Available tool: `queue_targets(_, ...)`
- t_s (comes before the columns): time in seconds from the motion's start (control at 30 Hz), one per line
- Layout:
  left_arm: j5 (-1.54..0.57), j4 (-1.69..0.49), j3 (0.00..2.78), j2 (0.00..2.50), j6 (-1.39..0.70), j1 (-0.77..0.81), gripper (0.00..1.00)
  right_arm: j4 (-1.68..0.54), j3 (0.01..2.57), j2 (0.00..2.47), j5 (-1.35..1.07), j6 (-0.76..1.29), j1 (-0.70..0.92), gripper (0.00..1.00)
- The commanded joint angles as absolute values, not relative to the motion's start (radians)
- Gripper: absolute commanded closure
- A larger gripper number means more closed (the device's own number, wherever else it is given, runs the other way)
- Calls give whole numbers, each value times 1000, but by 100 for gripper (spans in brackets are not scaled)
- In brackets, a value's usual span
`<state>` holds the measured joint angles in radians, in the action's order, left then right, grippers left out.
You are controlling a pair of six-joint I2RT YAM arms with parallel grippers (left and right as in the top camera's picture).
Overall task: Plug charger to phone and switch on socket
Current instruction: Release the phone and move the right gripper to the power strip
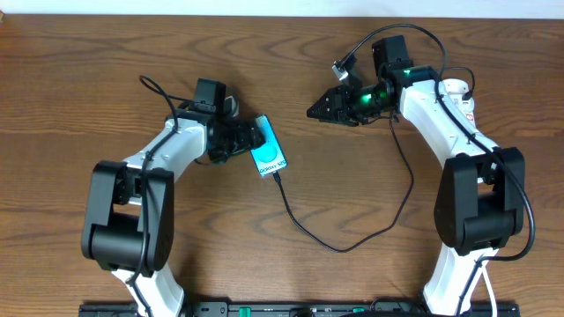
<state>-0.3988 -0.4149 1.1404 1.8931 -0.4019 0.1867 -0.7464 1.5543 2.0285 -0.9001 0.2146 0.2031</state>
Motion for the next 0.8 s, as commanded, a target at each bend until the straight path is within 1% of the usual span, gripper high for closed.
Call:
queue_targets(0.0, -215, -459, 1149, 1787, -384, 180, 16, -767, 1557, 1987, -873, 180, 196, 58)
queue_targets(0.13, -144, -501, 1156, 1627, -375, 180, 16, -805, 1557, 1927, -822, 154, 177, 60)
queue_targets(0.27, -137, -560, 1156, 1472, -374, 180, 16, -844, 1557, 1814, -725, 136, 154, 60)
queue_targets(0.47, -137, -693, 1156, 1340, -373, 180, 16, -955, 1557, 1628, -501, 134, 64, 56)
queue_targets(0.53, -137, -730, 1156, 1326, -362, 180, 16, -987, 1557, 1594, -459, 139, 17, 54)
queue_targets(0.57, -136, -757, 1156, 1324, -355, 180, 16, -1018, 1557, 1574, -439, 141, -56, 54)
queue_targets(0.63, -137, -776, 1156, 1328, -355, 180, 14, -1045, 1557, 1573, -432, 141, -144, 53)
queue_targets(0.73, -137, -781, 1156, 1336, -355, 180, 9, -1075, 1556, 1593, -370, 141, -260, 53)
queue_targets(0.77, -137, -781, 1156, 1338, -355, 180, 3, -1083, 1556, 1605, -363, 141, -297, 53)
